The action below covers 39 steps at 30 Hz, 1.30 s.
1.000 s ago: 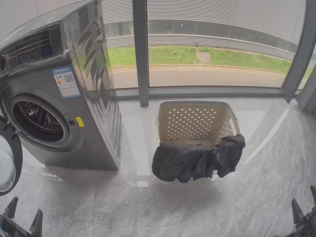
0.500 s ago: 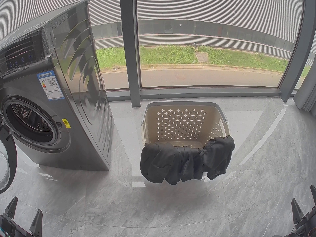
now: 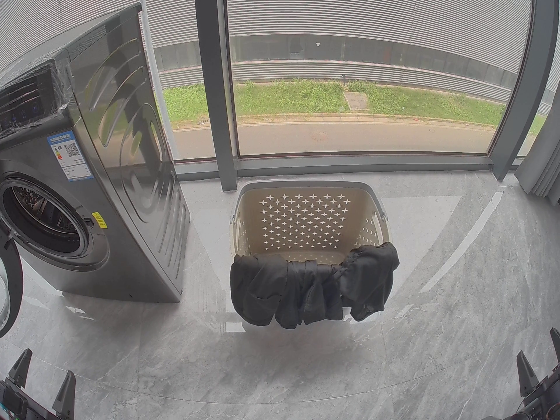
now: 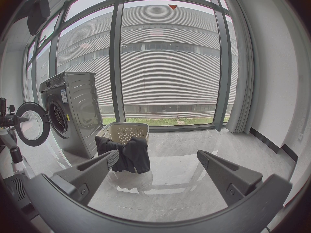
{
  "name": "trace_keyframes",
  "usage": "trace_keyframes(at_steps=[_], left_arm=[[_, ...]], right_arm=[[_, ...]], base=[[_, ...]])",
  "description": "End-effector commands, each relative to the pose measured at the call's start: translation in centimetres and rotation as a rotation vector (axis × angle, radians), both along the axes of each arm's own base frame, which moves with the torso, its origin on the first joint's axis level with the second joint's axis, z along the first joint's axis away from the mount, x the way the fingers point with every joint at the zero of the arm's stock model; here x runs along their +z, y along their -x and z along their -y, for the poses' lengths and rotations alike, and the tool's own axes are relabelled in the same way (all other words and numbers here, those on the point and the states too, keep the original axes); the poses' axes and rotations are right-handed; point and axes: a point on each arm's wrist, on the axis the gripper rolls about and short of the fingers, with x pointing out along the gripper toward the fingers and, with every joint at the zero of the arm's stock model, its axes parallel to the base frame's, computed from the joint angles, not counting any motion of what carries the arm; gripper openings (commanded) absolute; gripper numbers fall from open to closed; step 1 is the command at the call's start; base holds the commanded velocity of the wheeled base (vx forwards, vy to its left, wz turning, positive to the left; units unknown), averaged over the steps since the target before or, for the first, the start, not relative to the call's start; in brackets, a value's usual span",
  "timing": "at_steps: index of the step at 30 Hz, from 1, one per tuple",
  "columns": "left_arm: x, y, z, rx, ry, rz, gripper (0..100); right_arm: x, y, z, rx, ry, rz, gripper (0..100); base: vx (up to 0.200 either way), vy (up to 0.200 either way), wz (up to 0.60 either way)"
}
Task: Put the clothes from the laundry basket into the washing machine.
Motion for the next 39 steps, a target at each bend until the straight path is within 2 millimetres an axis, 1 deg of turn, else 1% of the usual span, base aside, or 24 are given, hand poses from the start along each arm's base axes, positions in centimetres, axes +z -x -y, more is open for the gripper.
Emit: trace_keyframes(at_steps=[1,23,25,26,27,29,30,31,32,35,36,37,39], left_arm=[[-0.5,0.0,0.0,0.0,-0.001,0.0,100],[-0.5,0.0,0.0,0.0,-0.002,0.0,100],[-0.5,0.0,0.0,0.0,-0.002,0.0,100],[-0.5,0.0,0.0,0.0,-0.004,0.001,100],[-0.5,0.0,0.0,0.0,-0.002,0.001,100],[-0.5,0.0,0.0,0.0,-0.004,0.001,100],[-0.5,0.0,0.0,0.0,-0.004,0.0,100],[-0.5,0.0,0.0,0.0,-0.004,0.0,100],[-0.5,0.0,0.0,0.0,-0.004,0.001,100],[-0.5,0.0,0.0,0.0,-0.002,0.0,100],[-0.5,0.0,0.0,0.0,-0.002,0.0,100],[-0.5,0.0,0.0,0.0,-0.004,0.001,100],[-0.5,0.0,0.0,0.0,-0.006,0.001,100]], right_arm=[[-0.5,0.0,0.0,0.0,0.001,-0.004,100],[-0.5,0.0,0.0,0.0,-0.004,-0.004,100],[-0.4,0.0,0.0,-0.001,-0.006,0.005,100],[0.0,0.0,0.0,0.005,-0.008,0.028,100],[0.8,0.3,0.0,0.009,-0.016,0.072,100],[3.8,1.3,0.0,0.018,-0.063,0.168,100],[4.2,1.4,0.0,0.022,-0.071,0.173,100],[5.0,1.2,0.0,0.046,-0.088,0.122,100],[5.1,0.8,0.0,0.091,-0.095,0.053,100],[4.7,-0.7,-0.1,0.222,-0.096,-0.127,100],[4.6,-0.8,-0.1,0.226,-0.096,-0.135,100],[4.1,-1.7,-0.3,0.293,-0.085,-0.223,100],[3.8,-2.0,-0.3,0.334,-0.079,-0.257,100]], base=[[0.0,0.0,0.0],[0.0,0.0,0.0],[0.0,-0.2,0.0],[0.0,-0.2,0.0],[0.0,-0.2,0.0],[0.0,-0.2,0.0],[0.0,-0.2,0.0],[0.0,0.0,0.0],[0.0,0.0,0.0],[0.0,0.0,0.0],[0.0,0.0,0.0],[0.0,0.0,0.0],[0.0,0.0,0.0]])
